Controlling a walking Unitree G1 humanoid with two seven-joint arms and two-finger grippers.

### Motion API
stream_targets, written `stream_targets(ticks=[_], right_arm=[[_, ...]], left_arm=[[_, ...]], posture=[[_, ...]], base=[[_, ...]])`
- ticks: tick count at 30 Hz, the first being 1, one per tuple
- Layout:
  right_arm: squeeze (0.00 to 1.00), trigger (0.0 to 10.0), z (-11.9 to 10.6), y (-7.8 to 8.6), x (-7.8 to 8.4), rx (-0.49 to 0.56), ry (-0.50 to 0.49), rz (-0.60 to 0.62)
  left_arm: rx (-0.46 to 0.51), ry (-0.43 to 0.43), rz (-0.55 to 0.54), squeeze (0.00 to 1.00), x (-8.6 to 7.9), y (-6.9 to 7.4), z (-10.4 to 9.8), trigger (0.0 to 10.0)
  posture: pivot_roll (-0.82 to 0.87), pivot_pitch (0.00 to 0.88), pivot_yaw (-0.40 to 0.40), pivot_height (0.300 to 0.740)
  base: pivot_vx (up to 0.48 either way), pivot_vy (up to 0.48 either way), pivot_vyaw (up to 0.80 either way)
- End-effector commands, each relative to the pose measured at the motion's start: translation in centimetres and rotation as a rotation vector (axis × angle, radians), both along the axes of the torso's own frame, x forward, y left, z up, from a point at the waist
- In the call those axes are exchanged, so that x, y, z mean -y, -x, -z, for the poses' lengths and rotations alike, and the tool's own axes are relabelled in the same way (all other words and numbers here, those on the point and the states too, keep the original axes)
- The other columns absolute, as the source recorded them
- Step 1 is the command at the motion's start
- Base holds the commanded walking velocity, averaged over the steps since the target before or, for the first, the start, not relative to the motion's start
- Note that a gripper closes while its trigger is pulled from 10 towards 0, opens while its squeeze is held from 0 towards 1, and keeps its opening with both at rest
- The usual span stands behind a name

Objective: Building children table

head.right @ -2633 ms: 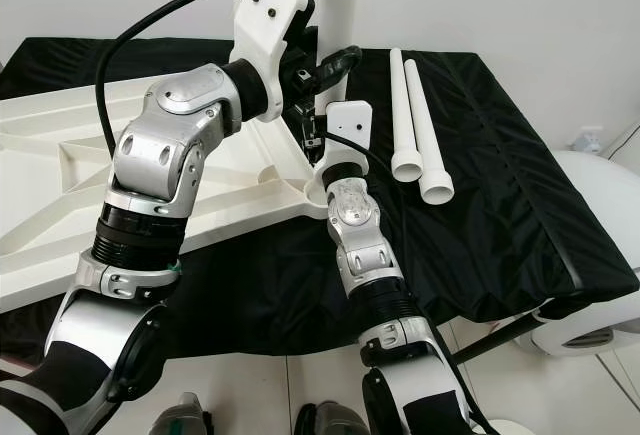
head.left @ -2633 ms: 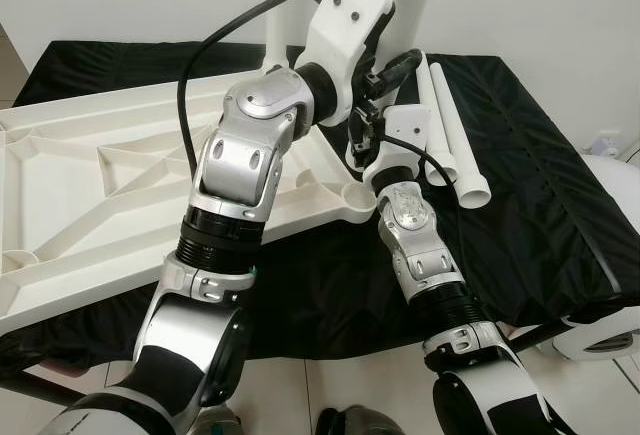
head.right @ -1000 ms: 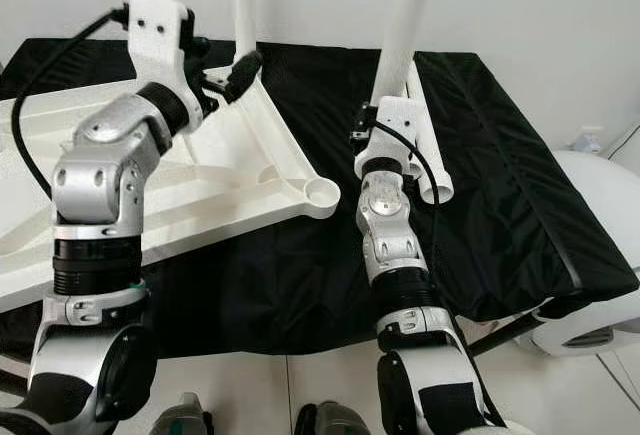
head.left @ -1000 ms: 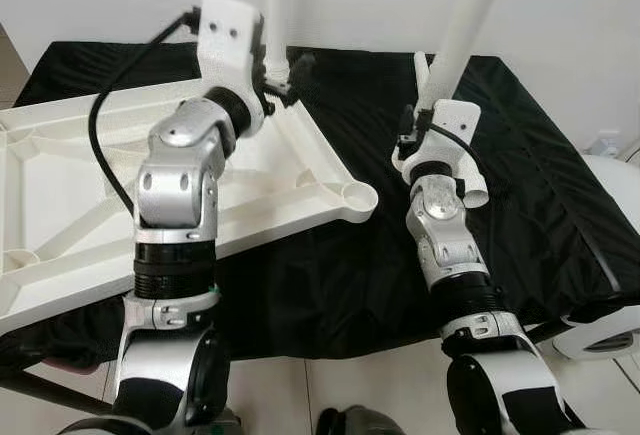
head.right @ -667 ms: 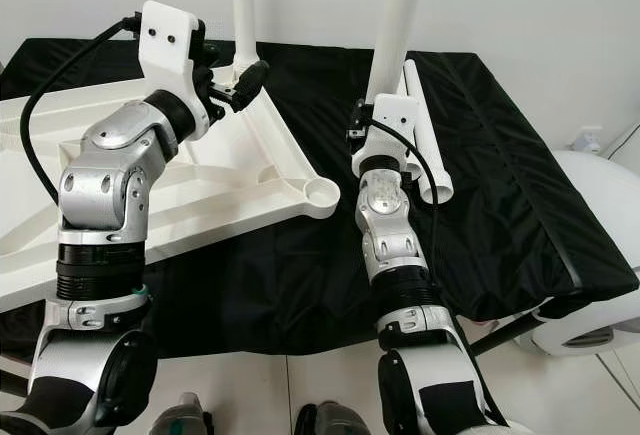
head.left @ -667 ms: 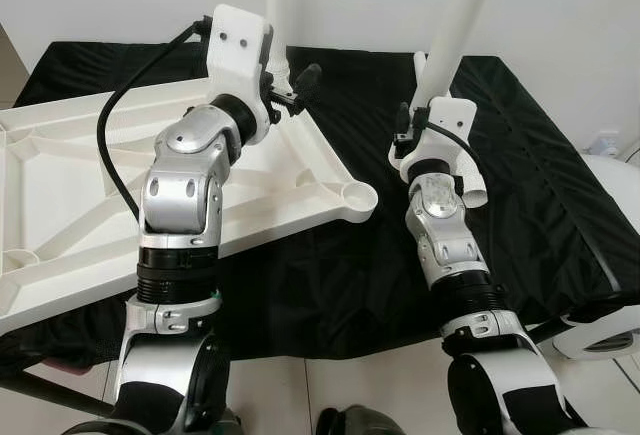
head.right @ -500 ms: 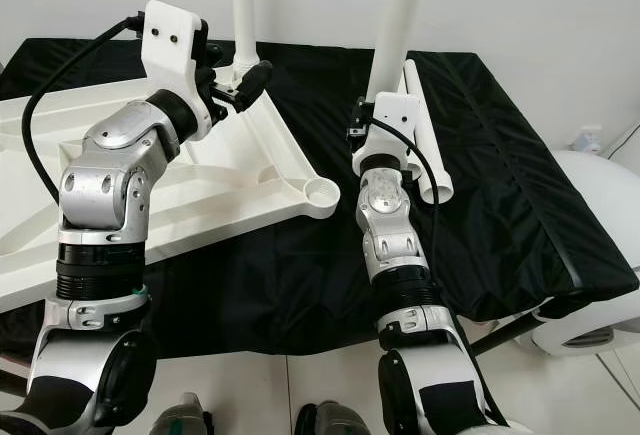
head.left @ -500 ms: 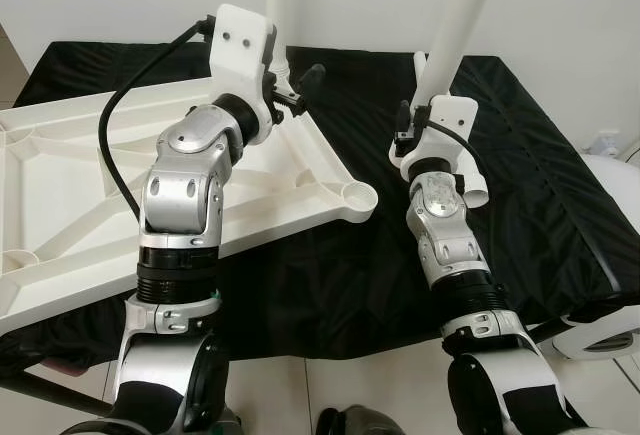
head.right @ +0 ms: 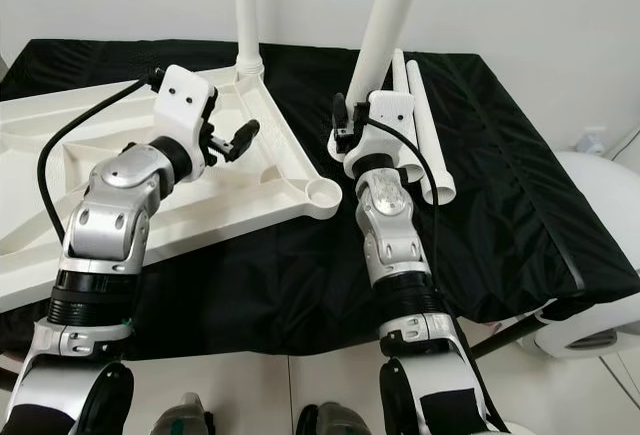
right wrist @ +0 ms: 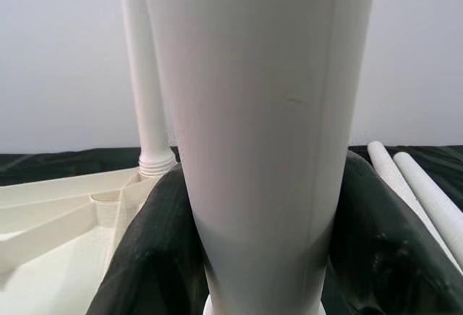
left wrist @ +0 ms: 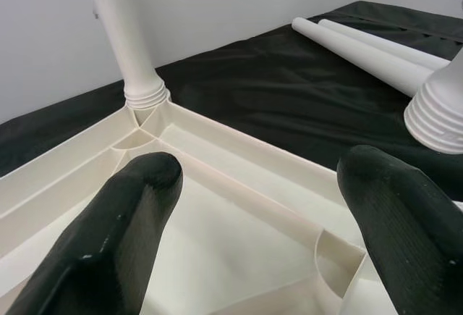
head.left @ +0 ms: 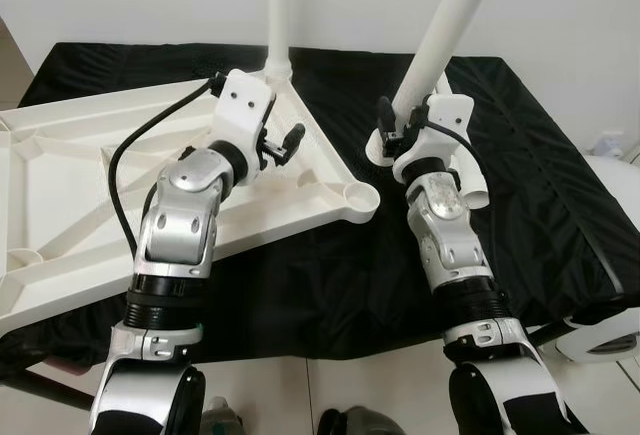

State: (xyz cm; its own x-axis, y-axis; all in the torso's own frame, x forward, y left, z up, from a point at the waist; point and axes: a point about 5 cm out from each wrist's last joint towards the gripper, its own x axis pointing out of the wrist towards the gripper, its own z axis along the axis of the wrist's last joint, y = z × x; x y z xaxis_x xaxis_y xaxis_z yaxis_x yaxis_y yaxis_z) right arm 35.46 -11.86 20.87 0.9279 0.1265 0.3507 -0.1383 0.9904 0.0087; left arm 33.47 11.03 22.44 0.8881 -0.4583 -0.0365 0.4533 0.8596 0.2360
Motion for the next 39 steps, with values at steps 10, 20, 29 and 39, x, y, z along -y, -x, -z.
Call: stream_targets(ticks=[10,20,29,39], right_arm=[[0.00,10.0,-0.3,1.1,1.4,-0.021,-0.018,-0.102],[0.00,10.0,0.3,3.0,2.6,-0.044,0.006,-0.124],[0.00,10.0,0.0,4.7,2.2,-0.020,0.063,-0.167],[0.00,10.0,-0.4,3.6,2.0,0.010,0.106,-0.127]], left_arm=[[-0.010,0.053,-0.205,0.00,-2.1,0.3,1.7,10.0],[0.041,0.157,-0.283,0.00,-3.5,1.5,1.1,10.0],[0.085,0.173,-0.335,0.00,-3.0,3.0,0.9,10.0],[0.105,0.176,-0.354,0.00,-3.9,2.9,0.9,10.0]], posture=[[0.03,0.000,-0.043,0.740],[0.03,0.000,-0.029,0.740],[0.02,0.000,0.017,0.740],[0.01,0.000,0.064,0.740]], base=[[0.000,0.000,0.00],[0.000,0.000,0.00],[0.000,0.000,0.00],[0.000,0.000,0.00]])
